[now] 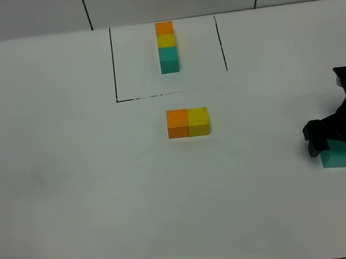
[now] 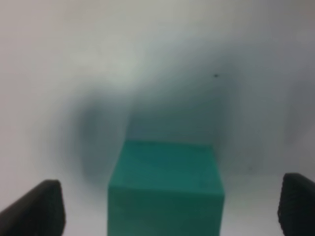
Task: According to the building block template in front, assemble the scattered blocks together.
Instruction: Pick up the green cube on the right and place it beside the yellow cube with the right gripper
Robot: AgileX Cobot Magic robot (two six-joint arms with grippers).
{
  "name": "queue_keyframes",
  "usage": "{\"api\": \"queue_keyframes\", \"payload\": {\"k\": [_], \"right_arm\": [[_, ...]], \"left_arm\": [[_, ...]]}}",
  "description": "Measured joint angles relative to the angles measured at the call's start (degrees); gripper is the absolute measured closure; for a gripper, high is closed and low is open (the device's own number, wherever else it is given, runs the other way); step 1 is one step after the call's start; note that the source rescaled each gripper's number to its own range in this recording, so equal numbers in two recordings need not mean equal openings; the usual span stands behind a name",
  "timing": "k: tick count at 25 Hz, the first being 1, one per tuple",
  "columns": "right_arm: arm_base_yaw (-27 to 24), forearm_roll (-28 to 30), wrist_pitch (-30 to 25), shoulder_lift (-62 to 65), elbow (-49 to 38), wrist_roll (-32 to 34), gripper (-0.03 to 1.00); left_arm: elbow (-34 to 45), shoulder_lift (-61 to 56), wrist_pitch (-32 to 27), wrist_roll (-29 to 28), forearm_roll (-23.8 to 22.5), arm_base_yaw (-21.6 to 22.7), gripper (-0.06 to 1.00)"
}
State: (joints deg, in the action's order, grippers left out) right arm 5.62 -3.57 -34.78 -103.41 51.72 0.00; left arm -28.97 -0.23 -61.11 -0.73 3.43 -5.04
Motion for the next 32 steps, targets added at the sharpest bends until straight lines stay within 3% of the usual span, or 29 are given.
{"api": "queue_keyframes", "payload": {"k": [8, 10, 12, 14, 16, 20, 23, 29, 32], "right_arm": [[0.0, -0.12, 0.02, -2.07, 0.0, 1.07, 0.22], [0.0, -0.12, -0.29, -2.06, 0.0, 1.07, 0.26], [0.0, -0.12, -0.54, -2.06, 0.0, 1.07, 0.4], [0.0, -0.12, -0.94, -2.06, 0.0, 1.12, 0.62], [0.0, -0.06, -1.73, -2.06, 0.0, 1.12, 0.95], [0.15, 1.01, -2.19, -1.49, 0.06, -0.6, 0.96], [2.42, 1.51, -3.75, 0.14, 1.51, -8.73, 0.96], [11.53, 1.51, -13.01, -0.67, 11.69, -37.25, 0.96], [15.94, 1.63, -14.83, -3.55, 18.43, -46.88, 0.96]], "left_arm": [[0.0, 0.0, 0.0, 0.0, 0.0, 0.0, 0.6], [0.0, 0.0, 0.0, 0.0, 0.0, 0.0, 0.6], [0.0, 0.0, 0.0, 0.0, 0.0, 0.0, 0.6], [0.0, 0.0, 0.0, 0.0, 0.0, 0.0, 0.6], [0.0, 0.0, 0.0, 0.0, 0.0, 0.0, 0.6], [0.0, 0.0, 0.0, 0.0, 0.0, 0.0, 0.6], [0.0, 0.0, 0.0, 0.0, 0.0, 0.0, 0.6], [0.0, 0.0, 0.0, 0.0, 0.0, 0.0, 0.6], [0.0, 0.0, 0.0, 0.0, 0.0, 0.0, 0.6]]}}
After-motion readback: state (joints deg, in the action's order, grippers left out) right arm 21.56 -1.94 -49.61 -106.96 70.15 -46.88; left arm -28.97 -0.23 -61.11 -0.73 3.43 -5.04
